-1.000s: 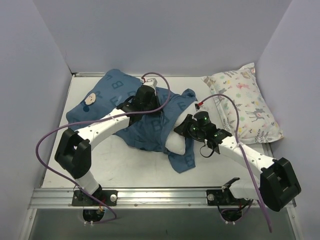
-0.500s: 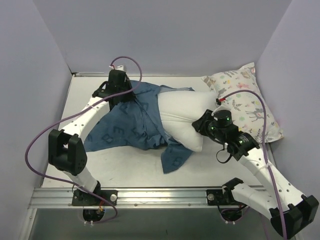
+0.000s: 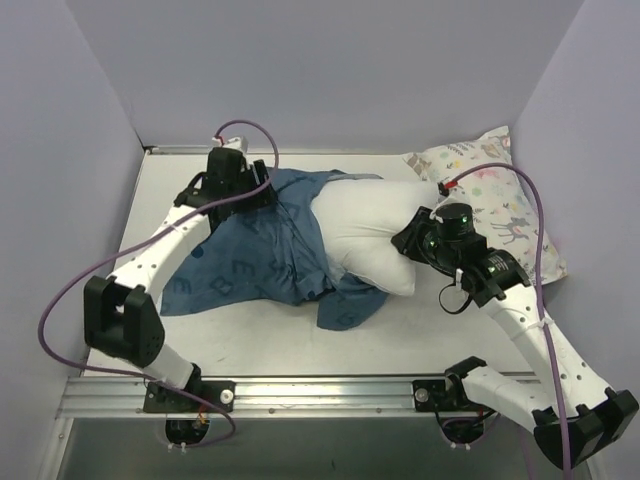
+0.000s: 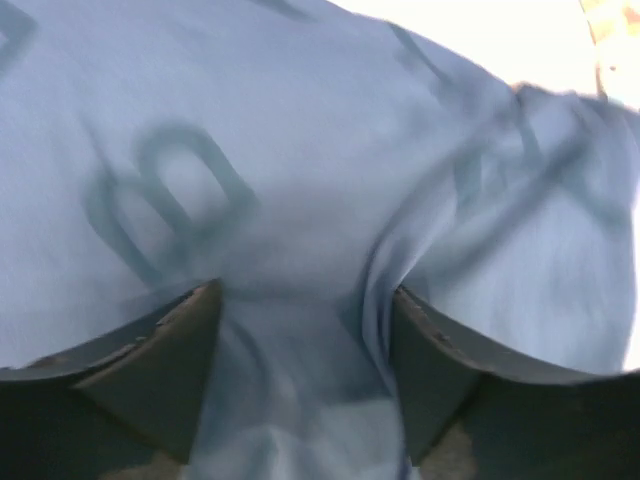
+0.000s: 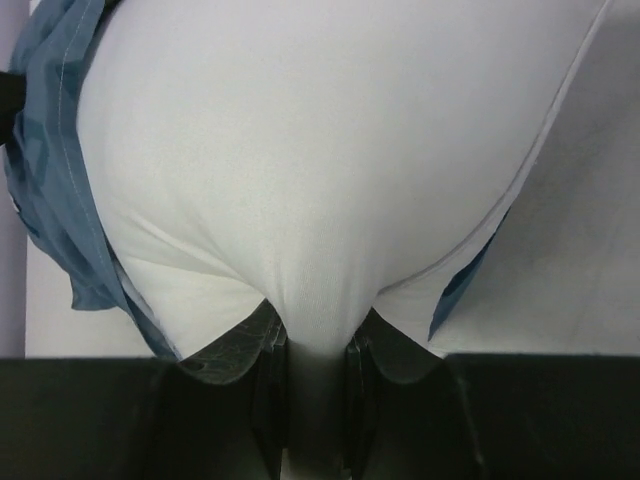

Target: Remove the pillowcase from the pillow

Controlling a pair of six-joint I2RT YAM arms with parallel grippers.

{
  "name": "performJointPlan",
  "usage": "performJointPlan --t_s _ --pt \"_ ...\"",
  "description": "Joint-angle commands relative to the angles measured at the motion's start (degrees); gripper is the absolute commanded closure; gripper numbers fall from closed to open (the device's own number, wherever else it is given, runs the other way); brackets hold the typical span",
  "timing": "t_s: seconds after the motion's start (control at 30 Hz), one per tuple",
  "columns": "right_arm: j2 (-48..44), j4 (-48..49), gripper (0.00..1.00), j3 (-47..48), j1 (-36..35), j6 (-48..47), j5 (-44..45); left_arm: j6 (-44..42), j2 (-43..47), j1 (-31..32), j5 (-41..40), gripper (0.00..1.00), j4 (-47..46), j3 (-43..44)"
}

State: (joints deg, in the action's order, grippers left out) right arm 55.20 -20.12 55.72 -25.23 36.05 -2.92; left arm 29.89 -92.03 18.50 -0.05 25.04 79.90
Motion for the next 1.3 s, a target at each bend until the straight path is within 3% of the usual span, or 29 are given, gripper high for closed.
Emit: performJointPlan --t_s 0.0,0.17,0.27,0.3,0.37,0.5,0.6,0.63,0.7,0.73,0.83,1.1,1.2,1.27 --pt "1.56 1.84 1.00 8.59 -0.34 -1.86 6.17 -0.11 10.27 3.46 -3.12 0.24 -4.72 -4.74" --pt "5.79 -0.44 1.00 14.76 -1.22 -3.09 7.83 2.97 22.12 13.45 -8.28 0.18 -3.07 -14.21" --pt "7.11 -1.24 1.00 17.57 -1.66 -3.36 8.37 8.68 27.14 19.62 -17.33 0.17 -1.75 -22.28" --pt "7.46 -1.33 1.00 18.10 -1.75 -3.36 8.37 11.57 28.30 20.86 -19.44 0.16 -3.14 -24.59" --pt "7.90 -1.67 1.00 19.16 -2.45 -3.36 8.54 13.69 30.32 22.71 -21.38 0.02 -5.60 -30.99" --pt "8.43 -2.55 1.00 20.39 -3.50 -3.71 9.42 15.64 29.37 24.74 -24.11 0.03 -12.55 -35.77" --pt "8.52 -3.52 1.00 21.70 -3.68 -4.06 9.86 15.81 26.64 24.56 -26.22 0.22 -15.01 -36.57" --pt "8.43 -4.31 1.00 22.23 -3.51 -4.67 10.91 15.99 26.29 24.22 -27.01 0.54 -14.84 -36.39" --pt "8.43 -5.36 1.00 24.33 -3.25 -5.46 11.97 16.95 25.41 22.99 -29.47 0.89 -11.44 -35.69" --pt "8.35 -6.50 1.00 25.13 -2.37 -5.82 12.49 17.48 25.15 20.46 -30.87 1.00 -9.24 -33.95" --pt "8.17 -8.17 1.00 28.47 1.31 -5.82 9.44 18.89 23.74 15.44 -36.59 1.00 -1.50 -31.31" --pt "8.96 -11.52 1.00 35.94 15.21 -3.63 -1.45 17.84 17.24 -10.72 -38.01 1.00 4.23 -25.59" --pt "9.05 -12.13 1.00 37.53 16.79 -3.18 -3.67 15.57 16.88 -16.46 -36.15 1.00 5.63 -21.91" --pt "8.79 -12.14 1.00 37.18 16.80 -3.27 -4.37 13.36 19.76 -16.57 -39.92 1.00 5.99 -19.97"
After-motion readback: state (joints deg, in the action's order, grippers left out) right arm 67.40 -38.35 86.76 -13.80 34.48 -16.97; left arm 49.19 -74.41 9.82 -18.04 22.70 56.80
